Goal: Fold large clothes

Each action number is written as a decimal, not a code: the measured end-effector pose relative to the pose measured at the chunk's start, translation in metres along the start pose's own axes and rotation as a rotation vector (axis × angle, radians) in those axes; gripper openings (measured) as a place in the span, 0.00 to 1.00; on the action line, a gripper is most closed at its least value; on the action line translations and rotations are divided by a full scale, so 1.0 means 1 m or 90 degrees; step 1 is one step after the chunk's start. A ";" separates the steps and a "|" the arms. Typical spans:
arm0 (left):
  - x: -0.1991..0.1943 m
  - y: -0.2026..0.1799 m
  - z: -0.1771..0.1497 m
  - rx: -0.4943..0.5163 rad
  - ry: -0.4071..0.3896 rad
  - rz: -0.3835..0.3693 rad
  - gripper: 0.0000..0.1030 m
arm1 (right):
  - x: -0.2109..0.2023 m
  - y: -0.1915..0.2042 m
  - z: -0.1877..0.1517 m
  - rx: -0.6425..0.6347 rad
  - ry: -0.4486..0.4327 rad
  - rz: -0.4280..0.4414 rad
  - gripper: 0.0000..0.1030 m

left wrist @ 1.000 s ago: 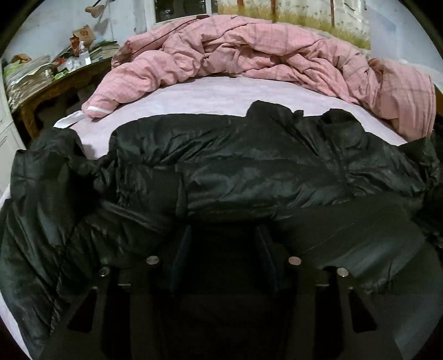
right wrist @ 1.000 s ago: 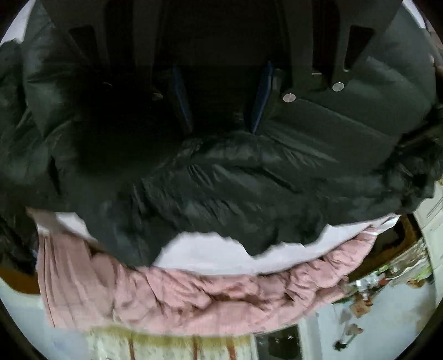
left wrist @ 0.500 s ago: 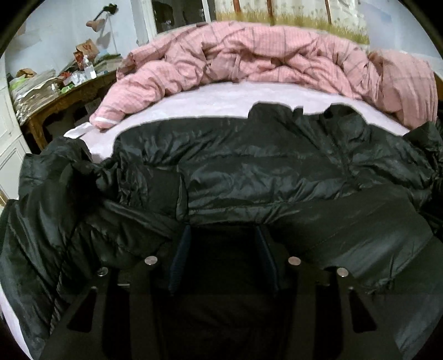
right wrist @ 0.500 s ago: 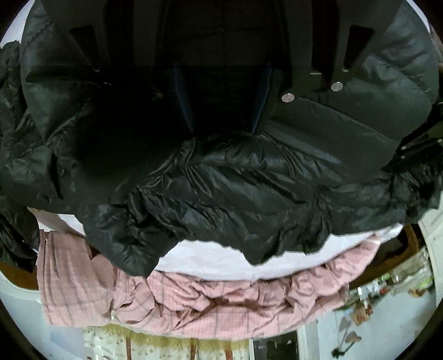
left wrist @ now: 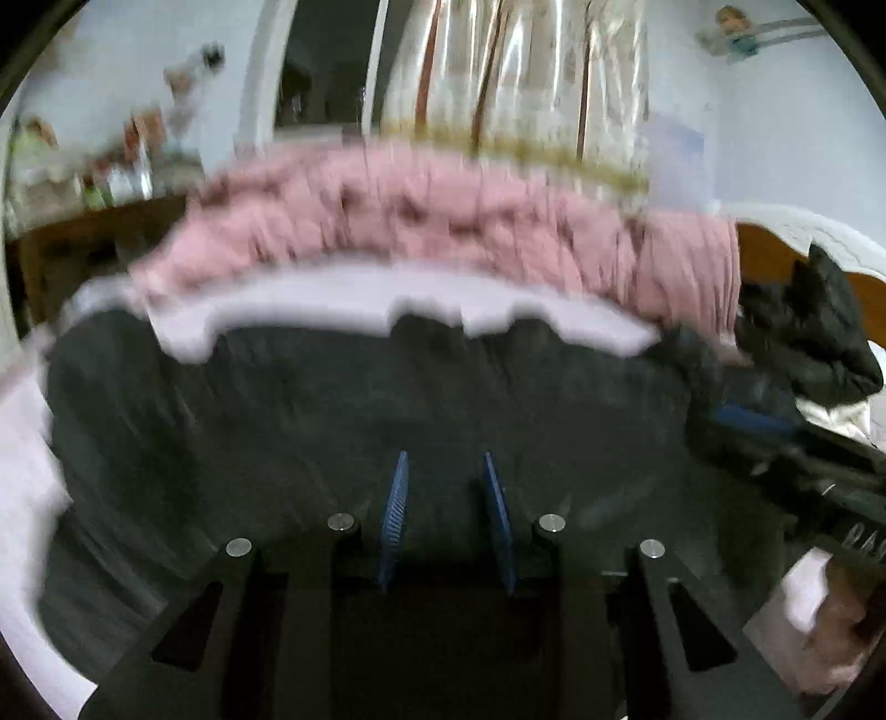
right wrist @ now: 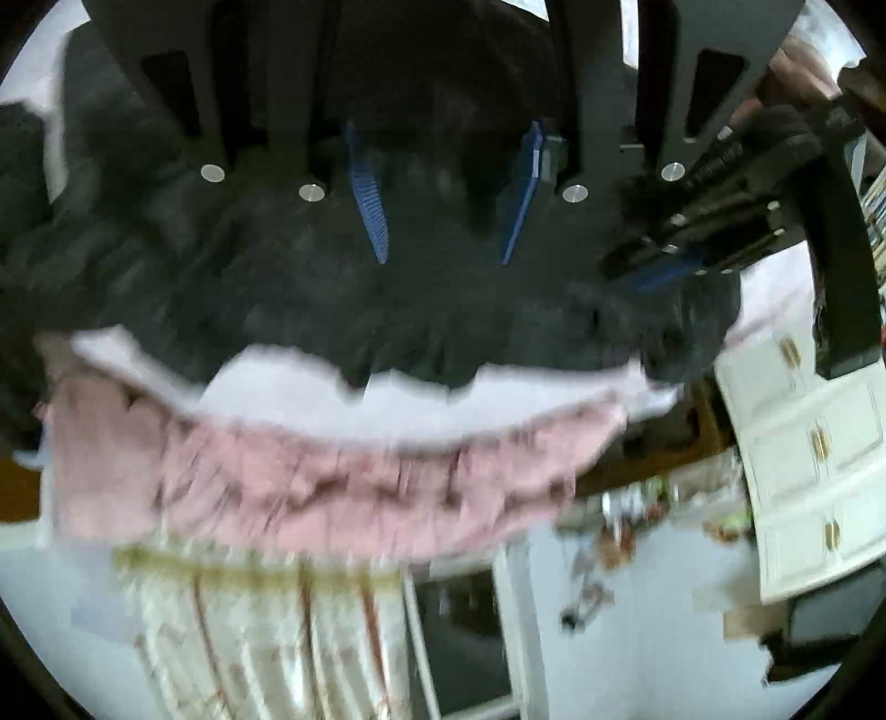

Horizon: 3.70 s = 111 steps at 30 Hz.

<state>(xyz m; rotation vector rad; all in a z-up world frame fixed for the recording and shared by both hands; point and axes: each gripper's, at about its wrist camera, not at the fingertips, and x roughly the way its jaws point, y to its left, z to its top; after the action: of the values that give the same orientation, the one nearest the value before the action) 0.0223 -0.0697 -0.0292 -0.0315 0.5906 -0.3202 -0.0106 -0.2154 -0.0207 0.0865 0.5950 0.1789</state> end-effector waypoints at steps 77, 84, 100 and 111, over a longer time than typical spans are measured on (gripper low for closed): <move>-0.027 0.113 0.032 -0.103 0.010 0.177 0.37 | -0.044 -0.106 -0.009 0.055 -0.018 -0.141 0.44; 0.011 0.145 0.011 -0.179 0.120 0.187 0.34 | 0.000 -0.140 -0.024 0.131 0.109 -0.130 0.44; -0.055 0.234 0.059 -0.269 0.016 0.162 0.56 | -0.007 -0.134 -0.025 0.122 0.088 -0.140 0.49; 0.033 0.354 0.047 -0.463 0.149 0.289 0.82 | -0.008 -0.145 -0.025 0.150 0.084 -0.132 0.49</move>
<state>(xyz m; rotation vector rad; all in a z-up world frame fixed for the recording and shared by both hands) 0.1761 0.2533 -0.0507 -0.5582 0.9000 0.3499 -0.0100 -0.3580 -0.0560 0.2411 0.7514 -0.0889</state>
